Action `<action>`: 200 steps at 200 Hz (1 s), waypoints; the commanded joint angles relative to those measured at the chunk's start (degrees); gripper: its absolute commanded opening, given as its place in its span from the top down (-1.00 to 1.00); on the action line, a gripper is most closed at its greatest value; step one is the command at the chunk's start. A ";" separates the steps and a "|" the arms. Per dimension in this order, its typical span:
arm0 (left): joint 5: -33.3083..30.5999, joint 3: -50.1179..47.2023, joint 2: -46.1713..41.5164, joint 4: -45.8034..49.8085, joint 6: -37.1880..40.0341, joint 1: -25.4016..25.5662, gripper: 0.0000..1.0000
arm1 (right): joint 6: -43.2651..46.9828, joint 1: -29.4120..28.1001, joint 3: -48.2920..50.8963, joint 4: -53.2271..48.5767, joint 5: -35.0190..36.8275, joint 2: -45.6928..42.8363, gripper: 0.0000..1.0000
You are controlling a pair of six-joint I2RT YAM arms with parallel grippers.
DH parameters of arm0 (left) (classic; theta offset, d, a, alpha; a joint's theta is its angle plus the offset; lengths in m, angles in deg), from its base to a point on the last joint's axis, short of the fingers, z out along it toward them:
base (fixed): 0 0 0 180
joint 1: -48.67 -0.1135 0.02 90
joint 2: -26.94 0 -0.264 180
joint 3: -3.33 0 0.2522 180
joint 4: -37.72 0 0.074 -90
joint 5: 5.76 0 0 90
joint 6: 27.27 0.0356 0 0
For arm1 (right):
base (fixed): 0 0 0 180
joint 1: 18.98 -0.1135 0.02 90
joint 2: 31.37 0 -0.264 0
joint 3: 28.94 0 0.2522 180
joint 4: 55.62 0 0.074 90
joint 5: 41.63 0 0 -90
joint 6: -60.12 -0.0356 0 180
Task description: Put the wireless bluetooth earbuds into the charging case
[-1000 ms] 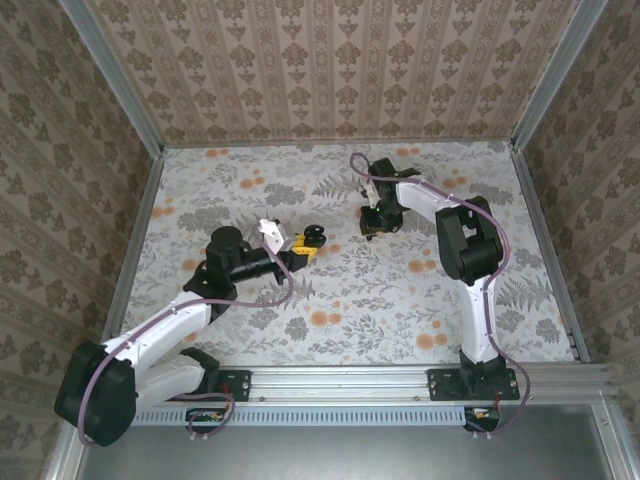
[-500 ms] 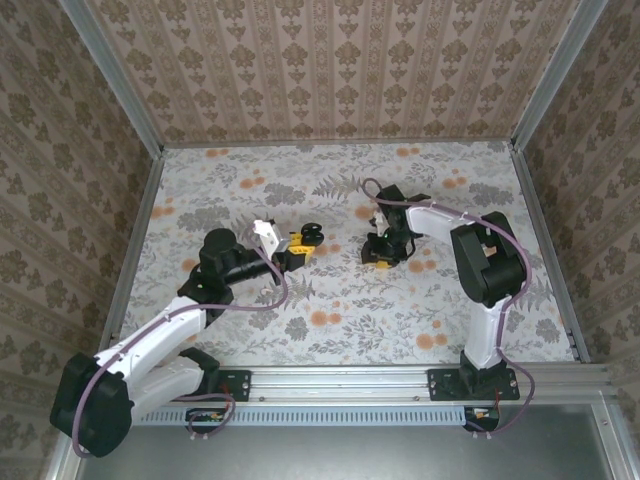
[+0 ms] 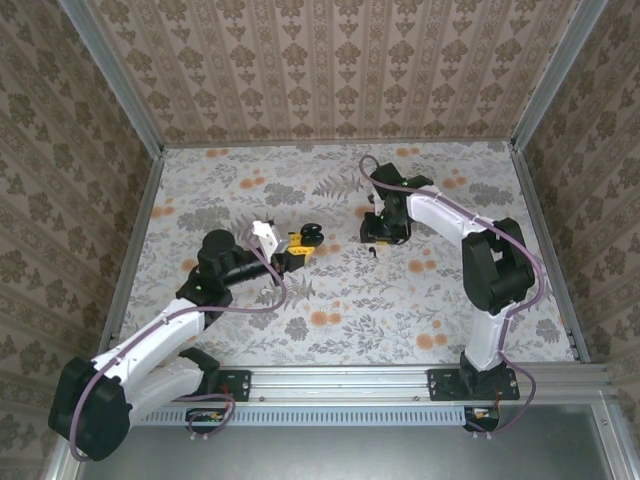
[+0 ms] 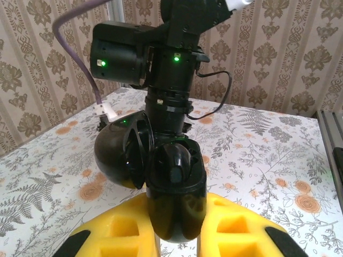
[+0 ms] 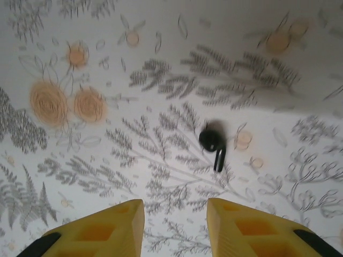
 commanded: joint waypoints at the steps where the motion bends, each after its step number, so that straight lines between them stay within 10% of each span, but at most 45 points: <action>1: -0.36 -0.61 -1.04 1.30 0.01 0.43 1.00 | 2.04 0.04 -3.17 -5.13 5.14 3.98 0.27; 200: -0.72 0.36 0.71 1.88 0.91 0.51 1.00 | 4.62 -4.52 -10.49 -9.40 12.73 16.65 0.42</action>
